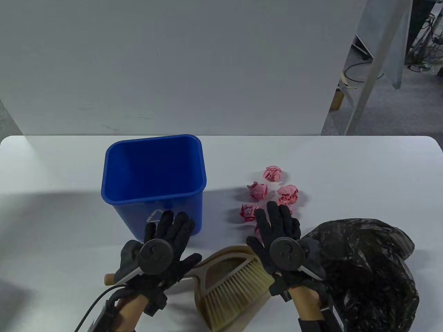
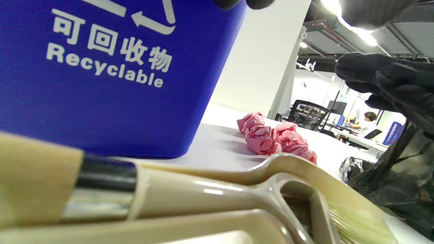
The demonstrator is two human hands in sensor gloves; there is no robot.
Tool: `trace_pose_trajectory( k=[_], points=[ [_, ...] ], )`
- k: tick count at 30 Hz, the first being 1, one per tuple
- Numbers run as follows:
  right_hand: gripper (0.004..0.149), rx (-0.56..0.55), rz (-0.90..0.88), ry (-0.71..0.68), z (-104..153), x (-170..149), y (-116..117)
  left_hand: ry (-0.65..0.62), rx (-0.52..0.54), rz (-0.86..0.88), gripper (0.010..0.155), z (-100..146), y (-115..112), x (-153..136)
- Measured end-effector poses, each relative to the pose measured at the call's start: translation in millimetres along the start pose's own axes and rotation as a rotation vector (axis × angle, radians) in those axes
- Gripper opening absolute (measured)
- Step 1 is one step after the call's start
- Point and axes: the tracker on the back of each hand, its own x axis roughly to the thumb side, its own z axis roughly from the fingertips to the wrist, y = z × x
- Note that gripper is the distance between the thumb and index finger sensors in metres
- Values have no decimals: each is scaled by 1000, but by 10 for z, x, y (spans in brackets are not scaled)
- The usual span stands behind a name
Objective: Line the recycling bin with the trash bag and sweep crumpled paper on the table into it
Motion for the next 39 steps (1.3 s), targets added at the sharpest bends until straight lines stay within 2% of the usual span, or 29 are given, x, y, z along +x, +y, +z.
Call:
trace_pose_trajectory(
  k=[6, 11, 15, 17, 19, 22, 24, 26, 30, 34, 36, 37, 39],
  points=[
    [73, 6, -14, -7, 0, 17, -6, 16, -32, 16, 84, -24, -29, -44],
    [73, -38, -15, -29, 17, 64, -90, -2, -40, 12, 84, -18, -36, 1],
    [73, -140, 13, -15, 80, 64, -287, -15, -48, 10, 84, -14, -36, 32],
    [73, -225, 47, 20, 141, 29, -435, -24, -50, 8, 84, -9, -36, 52],
    [74, -336, 88, 99, 227, -65, -604, -33, -60, 6, 84, -9, -46, 83],
    [75, -382, 102, 257, 299, -267, -714, -41, -79, -6, 83, -12, -70, 117],
    [77, -341, 86, 396, 317, -444, -712, -44, -98, -8, 83, -18, -90, 133],
    [80, -214, 40, 564, 309, -675, -619, -46, -122, -6, 83, -27, -118, 147],
    [86, 150, 7, 849, 275, -1155, -219, -47, -161, -9, 83, -42, -163, 163],
    [86, 371, -91, 1061, 360, -1535, 232, -47, -185, -9, 83, -47, -182, 169],
    [84, 436, -62, 1165, 408, -1639, 370, -42, -193, -4, 82, -44, -182, 169],
    [82, 412, 19, 1160, 406, -1635, 340, -41, -195, -2, 82, -43, -182, 169],
    [59, 270, 213, 1180, 369, -1612, 308, -36, -204, 9, 82, -48, -188, 157]
  ],
)
